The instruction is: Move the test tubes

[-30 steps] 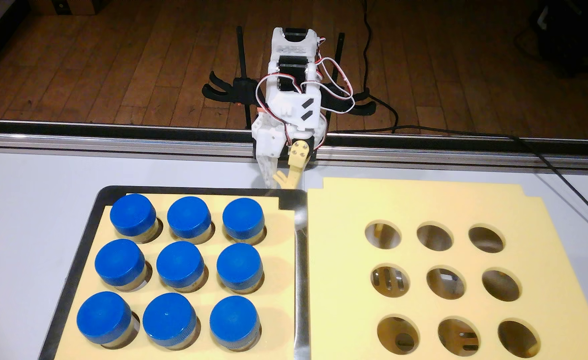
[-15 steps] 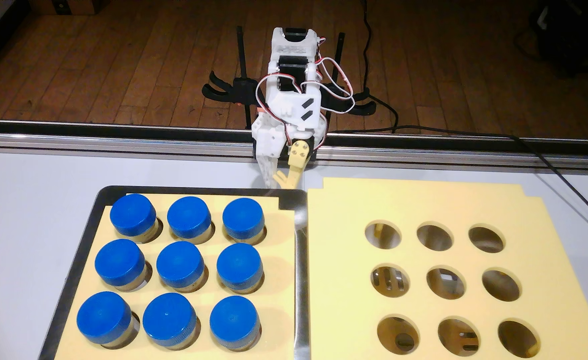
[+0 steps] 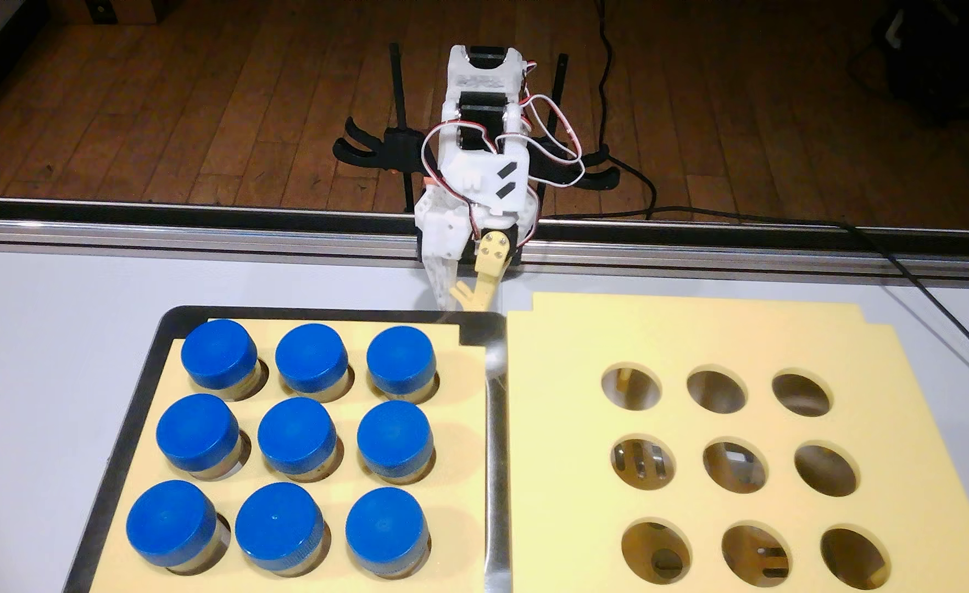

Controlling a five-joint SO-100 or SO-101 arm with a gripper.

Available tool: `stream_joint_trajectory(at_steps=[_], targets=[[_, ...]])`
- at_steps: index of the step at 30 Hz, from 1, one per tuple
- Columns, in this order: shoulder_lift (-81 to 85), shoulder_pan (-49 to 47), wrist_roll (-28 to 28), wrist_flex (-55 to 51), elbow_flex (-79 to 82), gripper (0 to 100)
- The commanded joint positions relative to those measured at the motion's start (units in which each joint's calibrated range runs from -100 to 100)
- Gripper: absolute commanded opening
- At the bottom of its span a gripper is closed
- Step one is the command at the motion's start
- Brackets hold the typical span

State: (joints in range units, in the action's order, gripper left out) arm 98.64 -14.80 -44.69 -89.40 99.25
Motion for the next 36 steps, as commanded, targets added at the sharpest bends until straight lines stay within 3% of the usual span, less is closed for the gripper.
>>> stream_joint_trajectory(at_steps=[1,16,20,22,29,32,36], targets=[[0.4,0.1,0.2,-0.5,0.6,1],[0.4,6.4,-0.1,1.1,0.6,1],[0.4,13.7,-0.1,17.1,0.6,1],[0.4,16.4,0.2,33.3,0.6,1],[0.1,20.6,0.3,70.5,-1.0,1],[-5.6,19.8,1.3,78.7,-3.8,1],[-15.2,17.8,4.8,79.4,-10.6,3]])
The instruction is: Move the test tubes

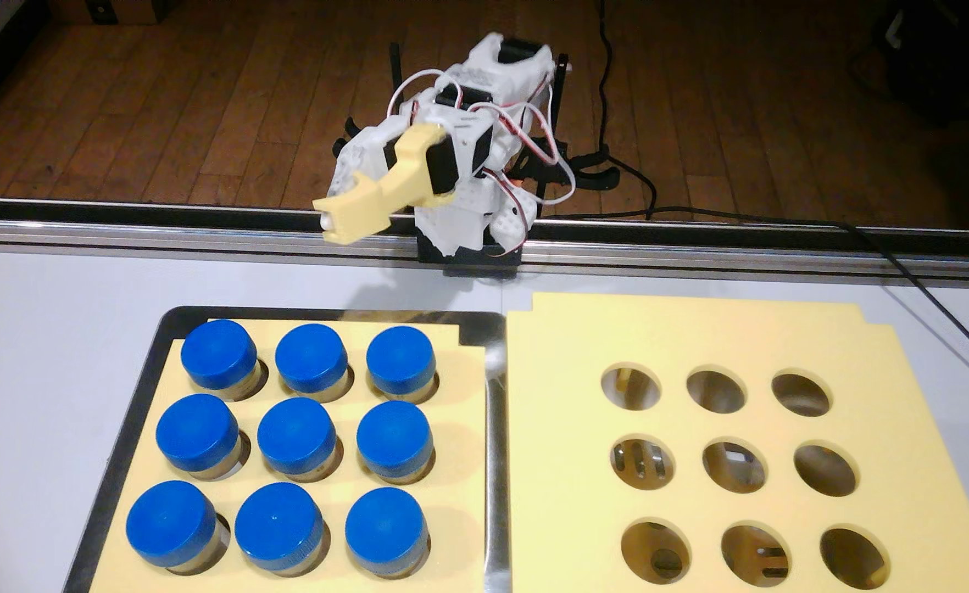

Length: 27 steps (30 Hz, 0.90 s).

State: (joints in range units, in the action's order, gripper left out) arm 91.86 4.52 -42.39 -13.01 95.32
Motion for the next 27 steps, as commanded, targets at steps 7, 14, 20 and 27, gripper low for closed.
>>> stream_joint_trajectory(at_steps=[7,14,20,27], targets=[[-22.3,-4.2,2.9,3.1,-16.9,41],[-31.6,-7.5,-0.2,3.1,-23.6,42],[-41.8,-8.0,-4.9,3.2,-30.3,42],[-52.0,-8.5,-7.7,3.2,-39.3,37]])
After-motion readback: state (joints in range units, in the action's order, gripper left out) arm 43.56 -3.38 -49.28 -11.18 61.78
